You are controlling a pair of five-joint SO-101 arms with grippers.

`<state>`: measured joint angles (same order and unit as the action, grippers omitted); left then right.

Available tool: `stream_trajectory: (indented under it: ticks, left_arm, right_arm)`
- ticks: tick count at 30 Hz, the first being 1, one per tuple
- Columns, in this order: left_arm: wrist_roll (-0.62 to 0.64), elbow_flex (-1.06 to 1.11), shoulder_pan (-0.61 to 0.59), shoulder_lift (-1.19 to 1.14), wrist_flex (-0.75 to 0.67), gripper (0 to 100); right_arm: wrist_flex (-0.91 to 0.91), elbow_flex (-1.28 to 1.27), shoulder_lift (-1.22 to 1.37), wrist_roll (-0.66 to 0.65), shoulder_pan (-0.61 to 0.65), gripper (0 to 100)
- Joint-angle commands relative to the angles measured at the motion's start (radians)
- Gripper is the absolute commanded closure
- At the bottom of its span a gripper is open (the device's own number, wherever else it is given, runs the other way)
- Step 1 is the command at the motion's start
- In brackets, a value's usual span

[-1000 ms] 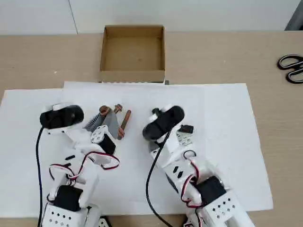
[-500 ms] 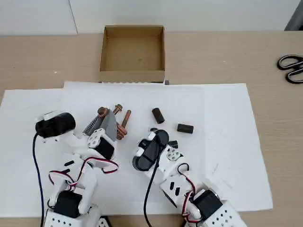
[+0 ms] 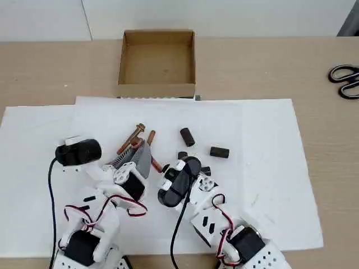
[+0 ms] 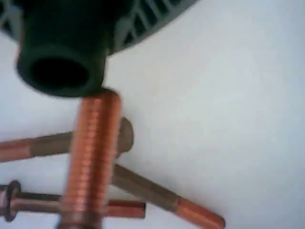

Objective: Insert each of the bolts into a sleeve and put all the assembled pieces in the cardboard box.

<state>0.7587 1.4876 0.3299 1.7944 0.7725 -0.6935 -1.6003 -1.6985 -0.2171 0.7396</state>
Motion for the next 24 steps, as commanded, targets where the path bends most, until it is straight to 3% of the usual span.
stream_trajectory:
  ticks: [1, 24]
  left_arm:
    - [0.008, -0.047, 0.011, 0.021, 0.000, 100]
    - [0.008, -0.044, 0.017, 0.023, -0.028, 100]
  right_arm:
    - [0.022, 0.002, -0.012, -0.011, 0.007, 99.6]
    - [0.031, -0.029, -0.015, -0.011, 0.010, 99.6]
